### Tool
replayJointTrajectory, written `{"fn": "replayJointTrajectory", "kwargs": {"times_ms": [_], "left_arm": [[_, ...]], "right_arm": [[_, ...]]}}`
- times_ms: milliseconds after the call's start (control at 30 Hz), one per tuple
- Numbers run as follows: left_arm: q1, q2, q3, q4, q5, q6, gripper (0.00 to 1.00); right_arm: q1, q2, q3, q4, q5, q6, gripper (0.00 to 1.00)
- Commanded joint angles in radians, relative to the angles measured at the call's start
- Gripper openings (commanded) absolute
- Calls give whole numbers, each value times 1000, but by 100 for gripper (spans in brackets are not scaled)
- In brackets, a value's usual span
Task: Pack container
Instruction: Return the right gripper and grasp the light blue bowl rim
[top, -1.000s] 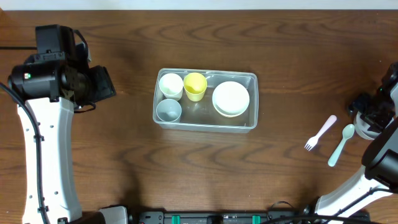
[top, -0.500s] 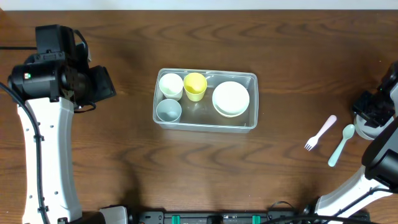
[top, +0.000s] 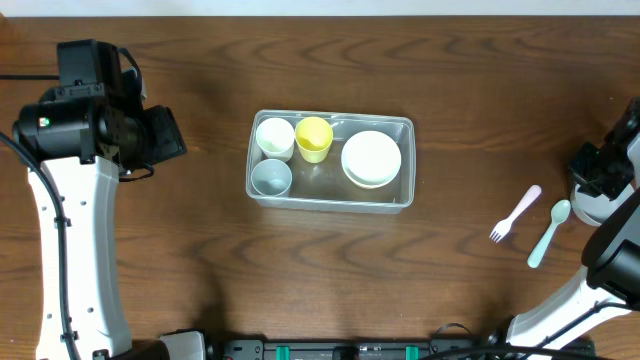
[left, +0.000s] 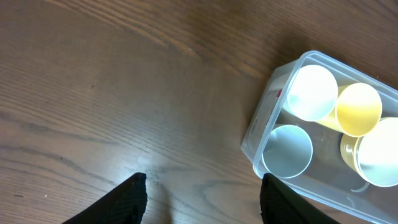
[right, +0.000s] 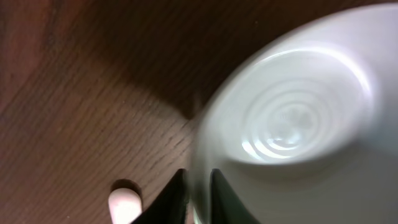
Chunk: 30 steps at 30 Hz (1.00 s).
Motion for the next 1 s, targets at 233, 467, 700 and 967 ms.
{"fn": "replayJointTrajectory", "kwargs": {"times_ms": [233, 467, 700, 967], "left_arm": [[5, 4, -3, -3, 3, -5, 59], [5, 4, -3, -3, 3, -5, 59], [5, 4, -3, -3, 3, -5, 59], [4, 4, -3, -3, 3, -5, 59]], "right_arm": [[-5, 4, -2, 2, -1, -4, 1], [7, 3, 3, 1, -19, -5, 1], [114, -66, 114, -101, -31, -76, 1], [400, -316, 265, -167, -40, -209, 1]]}}
